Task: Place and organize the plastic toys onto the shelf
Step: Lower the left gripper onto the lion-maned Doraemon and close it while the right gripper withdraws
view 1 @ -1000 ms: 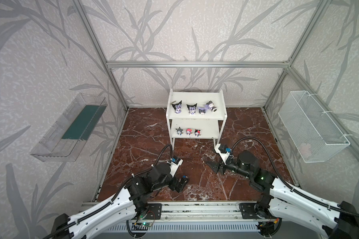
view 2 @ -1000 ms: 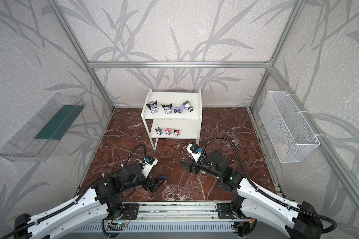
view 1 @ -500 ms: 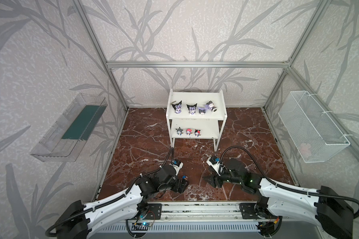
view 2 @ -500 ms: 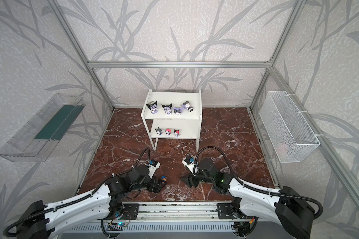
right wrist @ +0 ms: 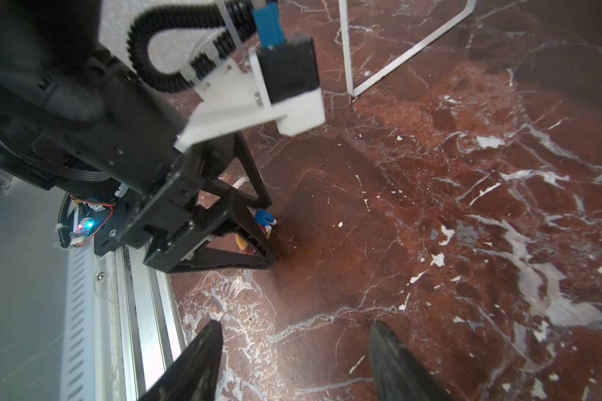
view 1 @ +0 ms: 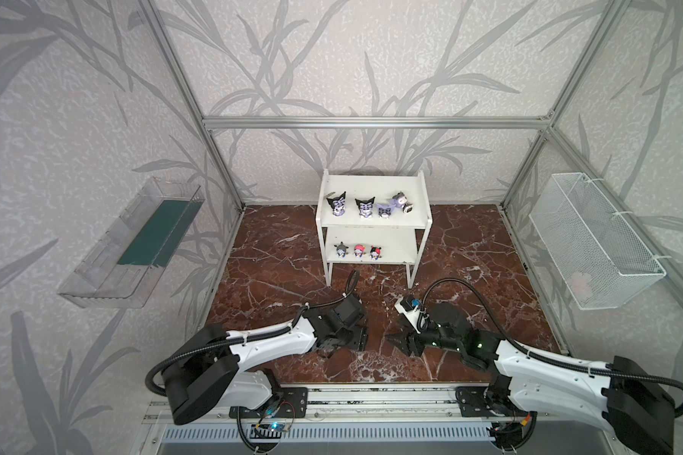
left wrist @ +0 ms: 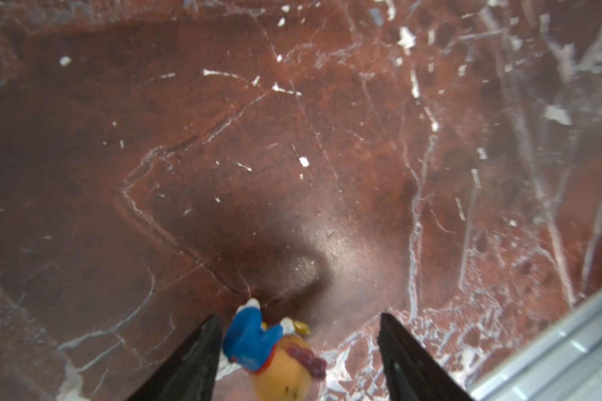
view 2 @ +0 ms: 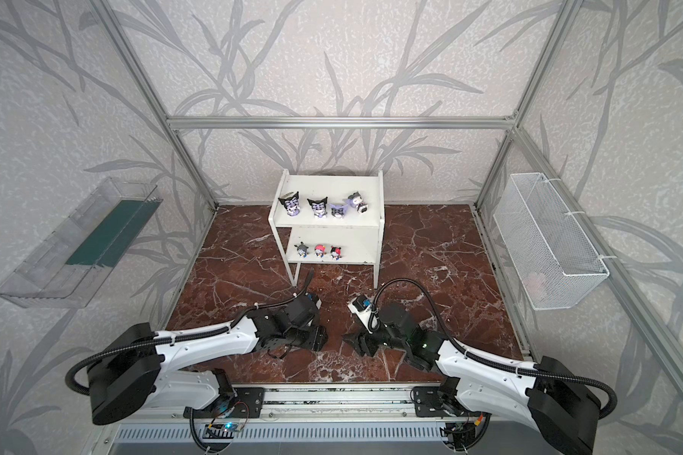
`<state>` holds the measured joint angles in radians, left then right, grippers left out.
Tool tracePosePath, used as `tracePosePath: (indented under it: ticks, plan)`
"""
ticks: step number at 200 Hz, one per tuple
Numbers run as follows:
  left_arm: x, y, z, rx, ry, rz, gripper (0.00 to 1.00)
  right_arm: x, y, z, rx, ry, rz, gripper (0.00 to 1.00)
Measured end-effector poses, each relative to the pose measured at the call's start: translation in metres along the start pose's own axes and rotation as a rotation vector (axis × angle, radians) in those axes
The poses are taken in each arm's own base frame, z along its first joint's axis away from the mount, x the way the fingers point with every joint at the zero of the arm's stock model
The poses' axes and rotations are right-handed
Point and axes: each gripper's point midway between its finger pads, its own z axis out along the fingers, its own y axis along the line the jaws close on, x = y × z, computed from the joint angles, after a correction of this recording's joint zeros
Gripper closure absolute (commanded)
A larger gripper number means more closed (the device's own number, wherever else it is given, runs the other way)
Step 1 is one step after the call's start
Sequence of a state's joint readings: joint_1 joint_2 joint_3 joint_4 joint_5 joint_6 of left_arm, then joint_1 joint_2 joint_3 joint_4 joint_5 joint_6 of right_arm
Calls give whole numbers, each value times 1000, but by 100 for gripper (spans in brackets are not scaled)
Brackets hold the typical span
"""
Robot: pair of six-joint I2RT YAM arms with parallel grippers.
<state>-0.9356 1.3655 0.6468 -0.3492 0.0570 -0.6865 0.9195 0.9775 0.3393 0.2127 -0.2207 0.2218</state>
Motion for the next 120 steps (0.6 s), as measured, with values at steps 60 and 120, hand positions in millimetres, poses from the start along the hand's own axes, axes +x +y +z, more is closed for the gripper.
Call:
tracePosePath:
  ticks: [60, 120]
  plan:
    - [6, 9, 2, -182, 71, 30, 40, 7, -9, -10, 52, -26, 1, 32]
    - [23, 15, 5, -271, 117, 83, 45, 10, -12, -8, 63, -15, 4, 32]
